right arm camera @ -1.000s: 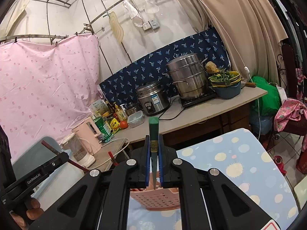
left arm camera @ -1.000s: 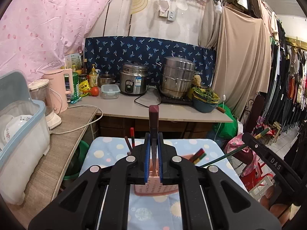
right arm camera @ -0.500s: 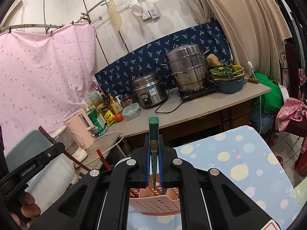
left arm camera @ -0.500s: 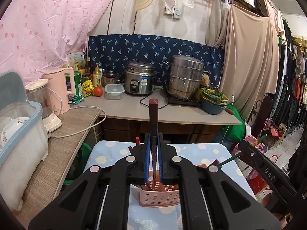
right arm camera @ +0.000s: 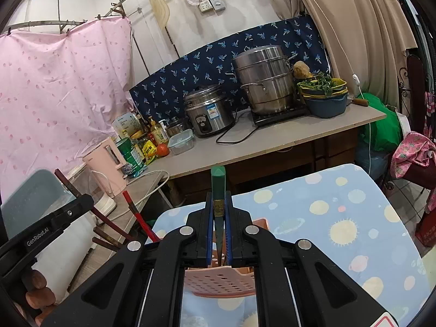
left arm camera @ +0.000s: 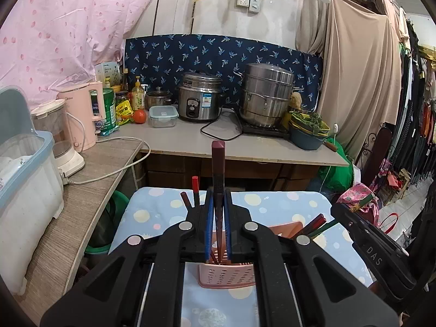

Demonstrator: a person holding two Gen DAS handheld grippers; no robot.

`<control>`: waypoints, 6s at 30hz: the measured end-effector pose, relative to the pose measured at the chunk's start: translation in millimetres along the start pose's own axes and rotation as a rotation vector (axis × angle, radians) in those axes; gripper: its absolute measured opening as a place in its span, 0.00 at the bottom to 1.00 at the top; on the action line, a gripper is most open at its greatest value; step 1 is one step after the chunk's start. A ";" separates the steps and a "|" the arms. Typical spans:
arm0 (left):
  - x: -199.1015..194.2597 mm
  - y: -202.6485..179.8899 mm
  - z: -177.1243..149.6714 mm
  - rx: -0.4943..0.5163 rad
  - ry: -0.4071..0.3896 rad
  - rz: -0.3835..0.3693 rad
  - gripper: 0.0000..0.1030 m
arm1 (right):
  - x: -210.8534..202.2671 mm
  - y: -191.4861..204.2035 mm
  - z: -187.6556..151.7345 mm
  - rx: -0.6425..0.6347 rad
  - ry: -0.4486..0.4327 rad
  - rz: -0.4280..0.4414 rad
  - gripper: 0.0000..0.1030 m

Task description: Organize utensils

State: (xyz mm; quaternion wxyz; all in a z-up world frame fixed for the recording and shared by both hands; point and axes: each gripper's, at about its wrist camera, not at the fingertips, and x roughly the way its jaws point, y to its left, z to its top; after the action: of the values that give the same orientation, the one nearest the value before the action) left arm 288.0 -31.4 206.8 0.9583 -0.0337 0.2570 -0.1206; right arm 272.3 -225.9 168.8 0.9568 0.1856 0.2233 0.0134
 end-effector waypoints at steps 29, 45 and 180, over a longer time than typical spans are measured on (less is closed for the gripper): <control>-17.4 -5.8 -14.5 0.017 -0.015 0.029 0.20 | -27.7 12.6 -18.9 -0.035 0.012 0.023 0.11; -36.3 -12.0 -38.3 0.020 -0.001 0.030 0.27 | -47.9 17.8 -51.7 -0.048 0.057 0.037 0.14; -14.7 -1.7 -161.0 0.068 0.235 0.286 0.91 | -53.6 -5.7 -147.7 -0.196 0.244 -0.235 0.82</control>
State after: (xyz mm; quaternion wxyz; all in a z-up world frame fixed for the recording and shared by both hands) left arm 194.7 -29.8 74.8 0.9296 0.0499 0.3652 0.0051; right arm 159.9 -185.4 66.6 0.9311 0.0613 0.3554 -0.0543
